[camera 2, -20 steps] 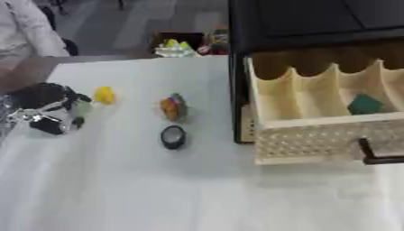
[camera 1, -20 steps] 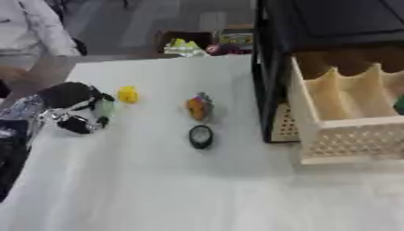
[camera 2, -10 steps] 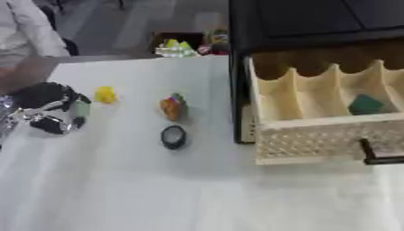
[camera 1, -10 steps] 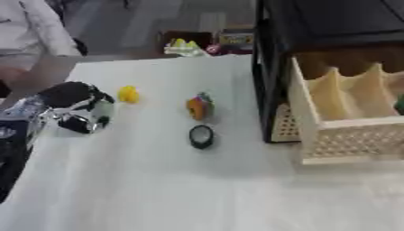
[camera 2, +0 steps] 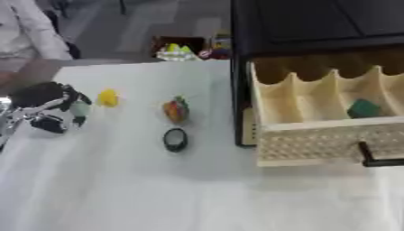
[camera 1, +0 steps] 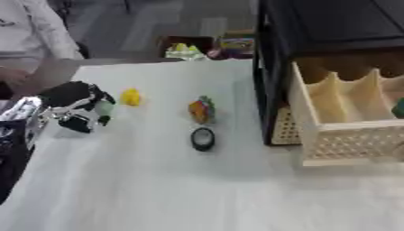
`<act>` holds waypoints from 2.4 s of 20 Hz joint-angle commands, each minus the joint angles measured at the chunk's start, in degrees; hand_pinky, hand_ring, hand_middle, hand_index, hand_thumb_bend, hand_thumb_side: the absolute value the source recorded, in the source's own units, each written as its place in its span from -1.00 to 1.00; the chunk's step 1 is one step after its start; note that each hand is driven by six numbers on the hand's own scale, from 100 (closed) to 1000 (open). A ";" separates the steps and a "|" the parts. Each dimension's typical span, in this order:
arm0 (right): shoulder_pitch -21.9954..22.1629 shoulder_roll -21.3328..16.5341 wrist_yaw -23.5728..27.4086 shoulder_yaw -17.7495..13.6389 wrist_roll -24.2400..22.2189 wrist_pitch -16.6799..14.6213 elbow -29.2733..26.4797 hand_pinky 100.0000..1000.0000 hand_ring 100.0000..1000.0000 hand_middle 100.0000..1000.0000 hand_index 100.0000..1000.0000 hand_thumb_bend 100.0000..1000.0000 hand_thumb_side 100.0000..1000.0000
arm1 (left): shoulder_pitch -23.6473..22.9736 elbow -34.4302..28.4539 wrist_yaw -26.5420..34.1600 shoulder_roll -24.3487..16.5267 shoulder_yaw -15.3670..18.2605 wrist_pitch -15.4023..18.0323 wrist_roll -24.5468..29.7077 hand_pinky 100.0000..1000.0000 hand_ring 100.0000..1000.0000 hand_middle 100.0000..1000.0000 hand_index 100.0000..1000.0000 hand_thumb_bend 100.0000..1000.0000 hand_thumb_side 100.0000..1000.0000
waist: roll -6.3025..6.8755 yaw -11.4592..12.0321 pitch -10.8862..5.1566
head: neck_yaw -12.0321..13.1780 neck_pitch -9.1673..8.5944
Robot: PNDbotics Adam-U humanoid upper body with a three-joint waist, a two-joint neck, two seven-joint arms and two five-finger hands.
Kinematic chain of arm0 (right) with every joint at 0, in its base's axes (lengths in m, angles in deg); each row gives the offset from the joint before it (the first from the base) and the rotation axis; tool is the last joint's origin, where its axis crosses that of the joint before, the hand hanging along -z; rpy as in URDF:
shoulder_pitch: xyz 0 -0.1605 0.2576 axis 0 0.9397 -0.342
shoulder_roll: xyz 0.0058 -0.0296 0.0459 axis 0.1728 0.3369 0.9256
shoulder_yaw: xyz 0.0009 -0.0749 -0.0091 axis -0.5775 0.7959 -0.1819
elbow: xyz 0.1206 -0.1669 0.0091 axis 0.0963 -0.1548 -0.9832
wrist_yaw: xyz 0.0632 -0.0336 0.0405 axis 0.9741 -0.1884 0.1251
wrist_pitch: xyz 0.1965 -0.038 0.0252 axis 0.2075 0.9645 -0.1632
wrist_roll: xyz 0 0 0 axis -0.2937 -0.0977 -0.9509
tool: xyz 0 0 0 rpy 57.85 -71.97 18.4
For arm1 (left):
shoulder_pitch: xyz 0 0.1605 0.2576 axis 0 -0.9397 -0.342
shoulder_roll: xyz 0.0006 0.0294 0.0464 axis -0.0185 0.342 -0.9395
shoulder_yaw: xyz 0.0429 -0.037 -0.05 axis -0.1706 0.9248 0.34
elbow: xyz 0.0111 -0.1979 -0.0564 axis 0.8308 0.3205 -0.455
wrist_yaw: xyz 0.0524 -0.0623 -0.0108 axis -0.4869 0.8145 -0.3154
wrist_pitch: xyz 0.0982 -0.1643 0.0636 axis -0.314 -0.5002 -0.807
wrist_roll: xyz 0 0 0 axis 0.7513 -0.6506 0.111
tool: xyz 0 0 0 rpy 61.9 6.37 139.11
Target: Pick up objects from table and place into drawer.
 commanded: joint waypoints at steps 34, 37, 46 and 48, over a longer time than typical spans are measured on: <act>-0.36 2.97 1.55 3.61 -4.91 3.97 -0.79 -0.59 -0.20 -0.12 0.20 -1.00 -0.05 | 5.88 -23.87 29.20 1.22 -10.61 9.72 13.99 -1.00 -0.48 -0.67 0.22 -1.00 -0.68 | -0.39 3.68 -11.84 | -6.35 6.06; -0.27 3.33 1.55 3.75 -5.10 4.29 -0.79 -0.58 -0.20 -0.11 0.21 -1.00 -0.01 | 7.46 -25.25 31.96 2.84 -11.71 9.18 15.51 -1.00 -0.49 -0.67 0.21 -1.00 -0.68 | -0.18 3.48 -12.63 | -6.40 6.25; -0.31 4.53 1.69 3.92 -5.18 4.62 -0.79 -0.54 -0.19 -0.11 0.21 -1.00 -0.12 | 11.51 -27.17 39.61 9.59 -13.57 7.38 22.03 -1.00 -0.50 -0.68 0.20 -1.00 -0.68 | 0.11 2.51 -14.07 | -6.38 6.58; -0.34 4.76 1.73 3.95 -5.18 4.69 -0.79 -0.54 -0.19 -0.11 0.21 -1.00 -0.12 | 12.24 -27.57 41.27 10.79 -13.70 6.88 23.50 -1.00 -0.51 -0.69 0.19 -1.00 -0.68 | 0.15 2.33 -14.23 | -6.44 6.61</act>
